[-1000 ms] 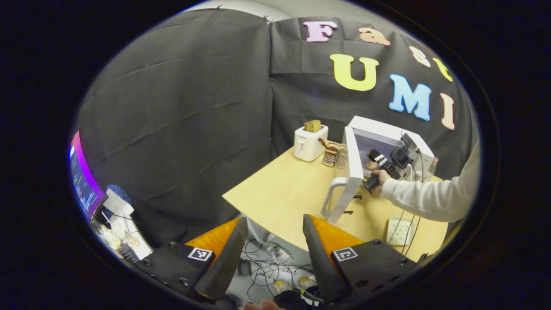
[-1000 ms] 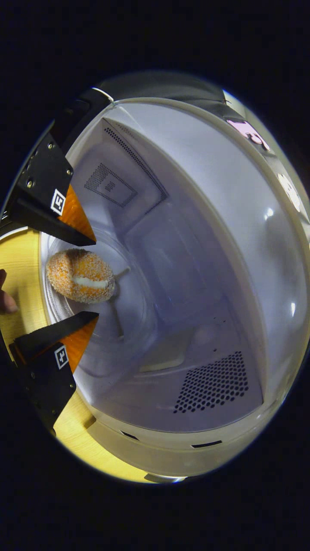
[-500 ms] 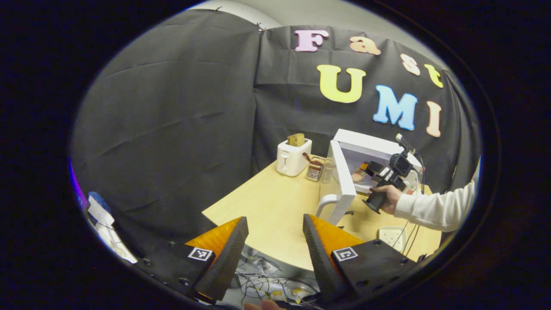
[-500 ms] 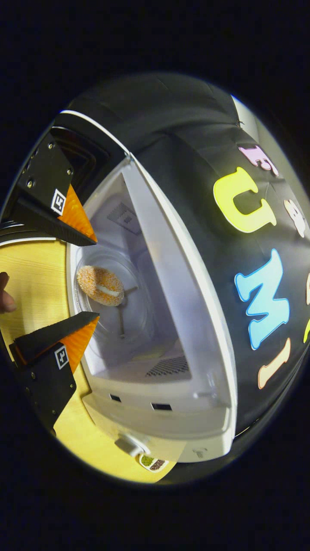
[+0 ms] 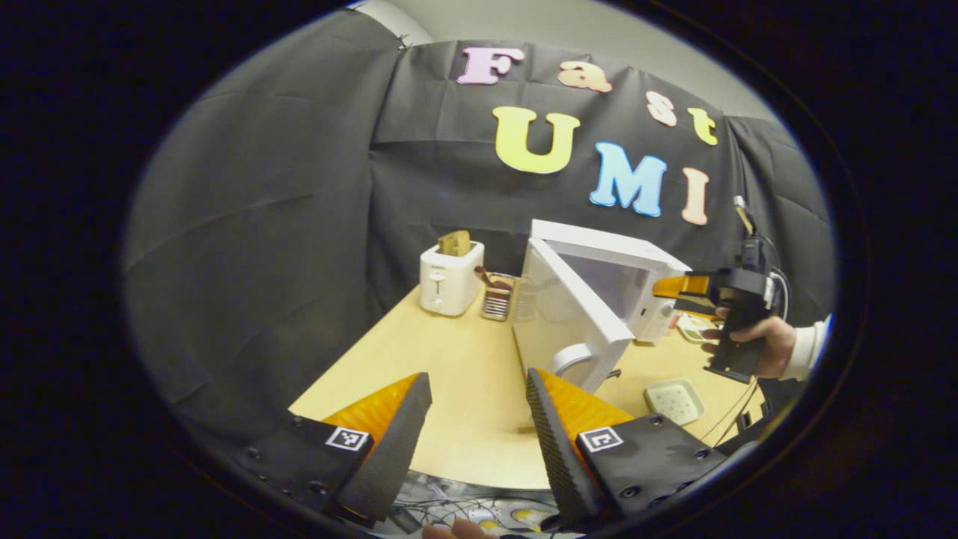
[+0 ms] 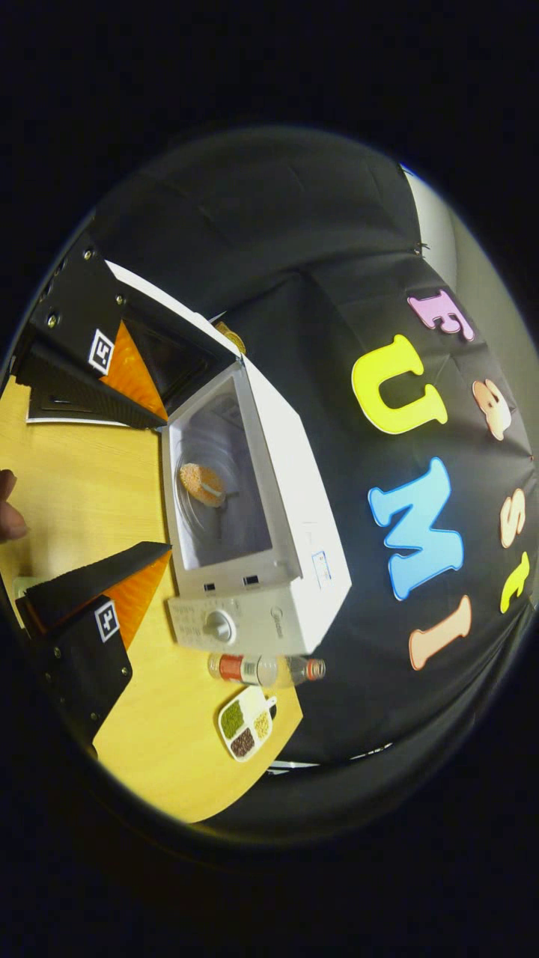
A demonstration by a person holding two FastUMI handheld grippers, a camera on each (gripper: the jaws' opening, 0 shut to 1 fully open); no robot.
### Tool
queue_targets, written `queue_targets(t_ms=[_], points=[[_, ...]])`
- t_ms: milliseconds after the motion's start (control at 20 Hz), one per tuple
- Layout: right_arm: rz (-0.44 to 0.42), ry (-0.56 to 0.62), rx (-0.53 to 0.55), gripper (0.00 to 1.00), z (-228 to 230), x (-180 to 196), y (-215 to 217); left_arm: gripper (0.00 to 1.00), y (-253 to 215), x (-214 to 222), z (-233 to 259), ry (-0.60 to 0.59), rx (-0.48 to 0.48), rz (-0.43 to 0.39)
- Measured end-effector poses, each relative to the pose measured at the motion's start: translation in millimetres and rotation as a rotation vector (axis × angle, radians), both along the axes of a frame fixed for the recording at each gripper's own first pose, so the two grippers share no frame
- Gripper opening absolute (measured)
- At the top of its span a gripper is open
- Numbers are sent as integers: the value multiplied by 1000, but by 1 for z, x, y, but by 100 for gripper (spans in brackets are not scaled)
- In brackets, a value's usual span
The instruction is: Open the microwave oven with the left hand, put the food in, and close the microwave oven.
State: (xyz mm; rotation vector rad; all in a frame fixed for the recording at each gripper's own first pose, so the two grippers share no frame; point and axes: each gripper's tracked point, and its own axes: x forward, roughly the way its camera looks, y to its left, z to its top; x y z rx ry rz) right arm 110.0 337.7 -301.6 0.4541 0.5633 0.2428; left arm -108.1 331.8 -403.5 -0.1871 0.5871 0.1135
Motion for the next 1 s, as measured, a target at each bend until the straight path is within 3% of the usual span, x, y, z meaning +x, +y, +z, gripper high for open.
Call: queue_targets(t_ms=[400,500,550,650,700,750,850,1000], points=[[22,-1,-48,94,41,-94,-71,87,-30,53,-17,-38,-26,-140],[15,-20,-65,94,53,-106,-93,87,-42,63,-20,-38,-8,-171],[12,-27,-67,94,59,-111,-104,92,-48,66,-24,-28,2,-187],[-10,-46,-53,94,72,-120,-128,82,-60,73,-24,-56,3,-202],[-21,-56,-37,94,80,-125,-139,82,-66,73,-24,-41,11,-211],[-30,-68,-22,94,87,-130,-150,92,-72,75,-24,-39,32,-212],[-30,-84,-24,94,94,-144,-172,87,-89,80,-23,-13,59,-225],[-17,-107,-57,93,91,-154,-201,89,-112,90,-22,3,96,-228]])
